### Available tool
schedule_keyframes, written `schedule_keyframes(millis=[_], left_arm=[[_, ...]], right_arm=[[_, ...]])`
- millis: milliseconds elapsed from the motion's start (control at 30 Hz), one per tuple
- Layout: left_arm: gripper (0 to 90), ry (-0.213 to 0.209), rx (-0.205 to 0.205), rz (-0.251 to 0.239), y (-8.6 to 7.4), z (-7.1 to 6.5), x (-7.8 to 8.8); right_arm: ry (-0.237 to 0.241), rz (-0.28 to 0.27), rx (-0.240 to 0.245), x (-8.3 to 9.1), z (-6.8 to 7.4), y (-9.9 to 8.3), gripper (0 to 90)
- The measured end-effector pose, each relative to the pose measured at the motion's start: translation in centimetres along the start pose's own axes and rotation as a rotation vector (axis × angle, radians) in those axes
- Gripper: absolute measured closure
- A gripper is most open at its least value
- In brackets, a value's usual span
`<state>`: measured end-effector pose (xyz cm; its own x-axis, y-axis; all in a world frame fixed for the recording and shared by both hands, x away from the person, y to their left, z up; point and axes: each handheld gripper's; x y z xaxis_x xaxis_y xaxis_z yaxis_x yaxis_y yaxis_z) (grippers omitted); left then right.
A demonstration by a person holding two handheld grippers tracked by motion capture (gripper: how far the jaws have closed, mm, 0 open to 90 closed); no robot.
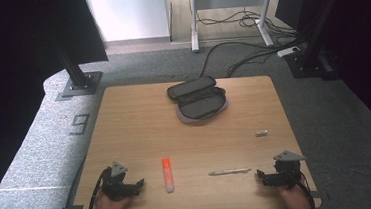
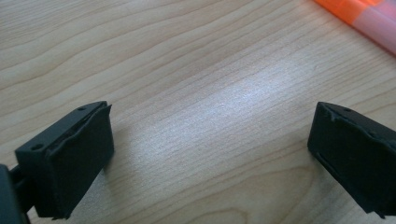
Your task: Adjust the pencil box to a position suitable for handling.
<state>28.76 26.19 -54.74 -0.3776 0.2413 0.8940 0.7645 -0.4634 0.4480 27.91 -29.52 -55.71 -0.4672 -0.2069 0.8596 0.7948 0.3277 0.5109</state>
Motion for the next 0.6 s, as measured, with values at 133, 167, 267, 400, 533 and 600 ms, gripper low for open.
schedule_keyframes(millis=[133, 167, 267, 400, 533, 600], left_arm=[[4.1, -0.032, 0.002, 0.000, 0.2, 0.1, 0.3], [4.1, -0.037, 0.002, 0.001, 0.3, 0.1, 0.4], [4.6, -0.023, -0.022, -0.001, 0.9, 0.0, 0.9], [5.1, -0.056, -0.037, -0.021, 2.3, 0.0, 1.4], [5.2, -0.060, -0.055, -0.034, 3.2, -0.2, 1.5], [5.2, -0.060, -0.068, -0.039, 3.8, -0.2, 1.5]], right_arm=[[0.000, 0.000, 0.000, 0.0, 0.0, 0.0, 0.0], [0.000, 0.000, 0.000, 0.0, 0.0, 0.0, 0.0], [0.000, 0.000, 0.000, 0.0, 0.0, 0.0, 0.0], [0.000, 0.000, 0.000, 0.0, 0.0, 0.0, 0.0], [0.000, 0.000, 0.000, 0.0, 0.0, 0.0, 0.0], [0.000, 0.000, 0.000, 0.0, 0.0, 0.0, 0.0]])
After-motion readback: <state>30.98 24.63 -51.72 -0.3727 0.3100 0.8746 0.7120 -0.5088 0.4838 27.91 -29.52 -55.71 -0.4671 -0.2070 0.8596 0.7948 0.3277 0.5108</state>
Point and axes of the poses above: each handheld gripper's, and its own axes: x roughly backward along the jaws, y roughly out of its top, z roughly to its left, and after that the axes turned 15 degrees about z, right-handed
